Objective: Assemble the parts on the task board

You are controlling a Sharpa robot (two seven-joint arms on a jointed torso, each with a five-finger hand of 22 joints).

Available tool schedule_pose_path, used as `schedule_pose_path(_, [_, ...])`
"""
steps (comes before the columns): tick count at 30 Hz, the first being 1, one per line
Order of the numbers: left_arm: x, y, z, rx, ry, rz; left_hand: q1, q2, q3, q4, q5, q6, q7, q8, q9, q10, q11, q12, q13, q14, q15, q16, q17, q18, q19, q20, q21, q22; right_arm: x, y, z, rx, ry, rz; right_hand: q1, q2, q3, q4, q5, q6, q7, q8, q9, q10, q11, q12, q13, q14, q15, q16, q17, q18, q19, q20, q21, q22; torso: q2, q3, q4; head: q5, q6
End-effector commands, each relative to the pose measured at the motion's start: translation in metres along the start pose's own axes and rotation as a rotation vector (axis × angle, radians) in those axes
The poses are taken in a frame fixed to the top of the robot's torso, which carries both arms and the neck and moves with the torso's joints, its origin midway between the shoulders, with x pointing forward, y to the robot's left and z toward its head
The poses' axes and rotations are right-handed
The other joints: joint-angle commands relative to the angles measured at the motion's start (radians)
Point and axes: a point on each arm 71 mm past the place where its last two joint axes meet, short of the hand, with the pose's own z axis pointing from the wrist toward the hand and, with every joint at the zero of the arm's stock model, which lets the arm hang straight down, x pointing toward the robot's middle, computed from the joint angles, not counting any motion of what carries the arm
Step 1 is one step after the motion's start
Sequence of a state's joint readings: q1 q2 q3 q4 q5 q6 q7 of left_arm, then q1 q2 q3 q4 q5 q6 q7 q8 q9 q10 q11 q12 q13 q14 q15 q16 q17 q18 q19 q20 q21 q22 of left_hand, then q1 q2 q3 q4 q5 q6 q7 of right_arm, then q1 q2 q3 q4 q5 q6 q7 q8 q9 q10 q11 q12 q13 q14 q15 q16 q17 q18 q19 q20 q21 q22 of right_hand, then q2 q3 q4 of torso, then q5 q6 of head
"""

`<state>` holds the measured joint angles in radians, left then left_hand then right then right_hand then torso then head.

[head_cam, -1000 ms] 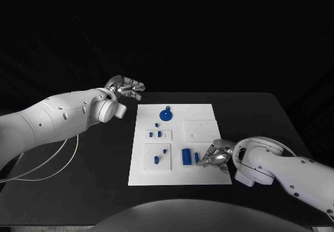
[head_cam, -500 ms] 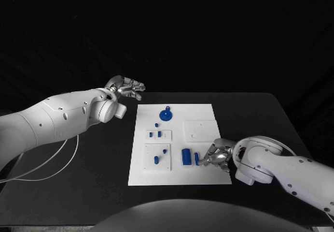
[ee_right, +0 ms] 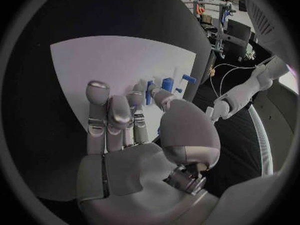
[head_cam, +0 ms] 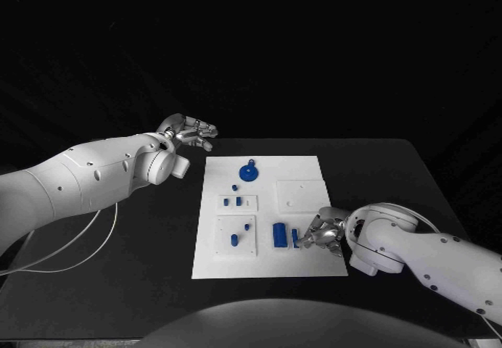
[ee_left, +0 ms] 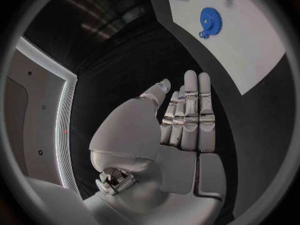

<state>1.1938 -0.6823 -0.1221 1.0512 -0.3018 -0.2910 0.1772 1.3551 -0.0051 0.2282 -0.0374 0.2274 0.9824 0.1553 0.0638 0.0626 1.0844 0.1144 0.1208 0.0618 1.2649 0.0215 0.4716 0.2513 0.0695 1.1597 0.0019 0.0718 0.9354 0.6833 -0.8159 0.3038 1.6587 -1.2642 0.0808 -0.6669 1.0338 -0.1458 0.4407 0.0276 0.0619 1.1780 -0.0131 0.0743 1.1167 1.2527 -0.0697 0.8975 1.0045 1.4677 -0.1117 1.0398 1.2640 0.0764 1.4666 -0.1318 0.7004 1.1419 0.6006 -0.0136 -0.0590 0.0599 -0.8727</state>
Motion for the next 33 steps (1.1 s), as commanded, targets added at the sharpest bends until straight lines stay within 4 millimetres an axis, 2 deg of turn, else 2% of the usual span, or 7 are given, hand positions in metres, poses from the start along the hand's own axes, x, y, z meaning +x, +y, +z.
schedule_pose_path(1, [0.003,-0.001,0.000,0.007,0.014,0.000,0.003,-0.003,-0.001,-0.003,0.000,-0.007,-0.001,0.000,0.001,-0.008,-0.002,0.004,-0.001,0.002,0.005,-0.002,-0.001,0.005,0.004,0.002,-0.001,0.001,0.000,0.000,0.000,0.002,-0.012,-0.019,0.008,-0.001,-0.001,-0.007,-0.006,0.007,0.000,-0.003,0.000,0.000,0.000,0.005,0.000,0.006,-0.002,0.006,0.001,-0.006,0.048,-0.004,0.000,0.001,0.000,0.0001,-0.0009,0.002,0.000])
schedule_pose_path(19, [0.003,-0.002,0.000,0.022,0.004,-0.007,0.001,-0.002,-0.001,-0.002,0.000,-0.008,-0.001,0.000,0.001,-0.008,-0.002,0.005,-0.001,0.003,0.006,-0.001,-0.001,0.005,0.004,0.002,-0.001,0.001,-0.047,-0.003,-0.005,-0.080,-0.141,0.147,-0.005,-0.032,-0.045,0.056,-0.001,0.001,0.007,-0.003,0.002,-0.002,0.004,0.006,0.001,0.006,-0.001,0.004,-0.002,-0.001,0.048,-0.003,0.000,-0.001,-0.006,-0.0036,-0.0012,-0.009,0.000])
schedule_pose_path(25, [0.001,-0.005,0.002,0.057,-0.024,-0.046,0.002,-0.003,-0.002,-0.004,-0.003,0.001,-0.003,0.001,0.002,0.005,-0.007,0.011,-0.001,0.006,0.003,0.001,0.000,0.005,0.007,0.001,-0.001,-0.001,-0.108,-0.008,0.001,-0.223,-0.260,0.357,0.035,-0.005,-0.098,0.054,0.059,-0.012,0.010,-0.008,-0.009,-0.019,0.008,-0.016,-0.016,-0.001,0.001,-0.017,-0.013,0.003,0.041,-0.001,-0.023,-0.009,-0.024,-0.0096,-0.0024,-0.022,0.070])
schedule_pose_path(27, [0.000,-0.006,0.004,0.076,-0.042,-0.063,0.005,0.000,-0.001,-0.005,-0.002,0.008,-0.006,0.002,0.002,0.015,-0.010,0.015,-0.001,0.009,0.001,0.003,0.001,0.005,0.009,-0.001,0.000,0.000,-0.127,-0.010,0.005,-0.260,-0.318,0.420,0.036,0.007,-0.136,0.044,0.180,-0.023,0.015,-0.008,-0.024,-0.041,0.012,-0.054,-0.045,-0.014,0.005,-0.054,-0.032,0.004,0.031,0.002,-0.072,-0.033,-0.034,-0.0126,-0.0024,-0.017,0.088])
schedule_pose_path(29, [-0.002,-0.008,0.005,0.097,-0.069,-0.077,0.007,0.002,0.000,-0.005,0.000,0.016,-0.009,0.001,0.002,0.026,-0.014,0.018,-0.001,0.013,-0.002,0.005,0.002,0.005,0.013,-0.003,0.002,0.002,-0.150,-0.013,0.011,-0.308,-0.392,0.508,0.058,0.068,-0.279,0.001,0.339,-0.042,0.030,-0.011,-0.140,-0.050,0.015,-0.141,-0.132,-0.054,0.018,-0.229,-0.145,0.012,0.002,0.012,-0.253,-0.138,-0.048,-0.0149,-0.0045,-0.009,0.104])
schedule_pose_path(30, [-0.003,-0.009,0.006,0.107,-0.081,-0.078,0.007,0.004,0.001,-0.005,0.001,0.020,-0.010,0.001,0.002,0.032,-0.016,0.019,-0.002,0.016,-0.003,0.007,0.003,0.005,0.015,-0.005,0.003,0.003,-0.160,-0.015,0.014,-0.332,-0.425,0.556,0.083,0.089,-0.327,-0.023,0.352,-0.048,0.023,-0.011,-0.214,-0.043,0.027,-0.176,-0.177,-0.064,0.020,-0.302,-0.201,0.011,0.000,0.018,-0.293,-0.175,-0.052,-0.0151,-0.0049,-0.006,0.118])
schedule_pose_path(33, [-0.006,-0.015,0.010,0.133,-0.100,-0.083,0.006,0.004,0.003,-0.003,0.000,0.028,-0.013,-0.001,0.001,0.048,-0.021,0.014,-0.002,0.021,-0.007,0.008,0.003,0.002,0.019,-0.008,0.002,0.005,-0.184,-0.022,0.024,-0.394,-0.510,0.702,0.122,0.151,-0.351,-0.055,0.324,-0.101,0.059,-0.003,-0.382,-0.085,0.054,-0.289,-0.292,-0.133,0.046,-0.401,-0.273,0.012,-0.051,0.044,-0.404,-0.270,-0.066,-0.0167,-0.0043,-0.004,0.149])
